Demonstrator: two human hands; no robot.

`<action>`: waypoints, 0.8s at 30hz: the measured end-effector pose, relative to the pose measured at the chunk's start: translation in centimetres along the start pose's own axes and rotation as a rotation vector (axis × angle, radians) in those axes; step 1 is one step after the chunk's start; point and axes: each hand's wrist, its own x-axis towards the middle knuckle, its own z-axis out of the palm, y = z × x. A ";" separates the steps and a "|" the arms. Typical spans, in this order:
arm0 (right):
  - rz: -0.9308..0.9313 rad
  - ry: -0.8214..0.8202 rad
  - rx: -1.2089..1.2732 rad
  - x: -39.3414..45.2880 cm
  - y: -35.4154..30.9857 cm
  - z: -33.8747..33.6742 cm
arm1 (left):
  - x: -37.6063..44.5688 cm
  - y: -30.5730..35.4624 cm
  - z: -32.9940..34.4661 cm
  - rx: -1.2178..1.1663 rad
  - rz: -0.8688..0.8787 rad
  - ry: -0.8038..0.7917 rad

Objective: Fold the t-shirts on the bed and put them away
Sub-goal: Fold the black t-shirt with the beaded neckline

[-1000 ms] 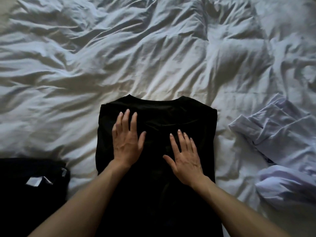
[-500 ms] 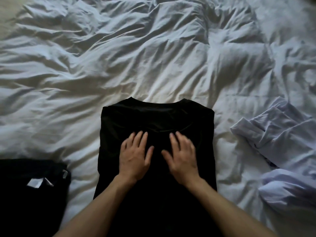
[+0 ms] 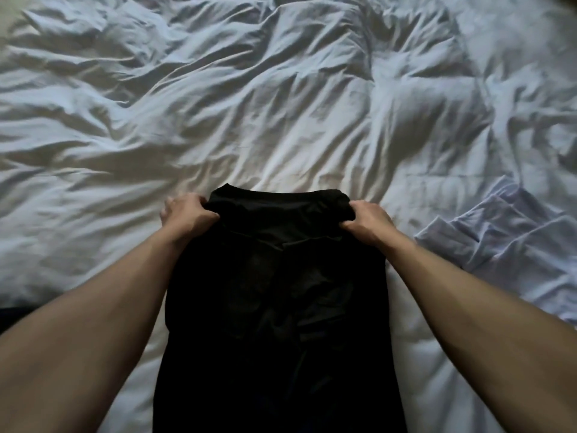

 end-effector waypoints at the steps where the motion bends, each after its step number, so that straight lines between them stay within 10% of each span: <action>1: -0.032 0.004 0.070 -0.1 0.0 -0.3 | -0.1 0.2 -0.2 -0.038 0.053 -0.014; 15: -0.204 0.098 0.705 -9.4 2.7 -4.5 | -12.3 -2.6 -4.5 -0.813 0.347 0.022; 24: -0.214 0.159 0.868 -26.2 5.2 1.5 | -28.0 -10.0 0.1 -0.848 0.497 -0.077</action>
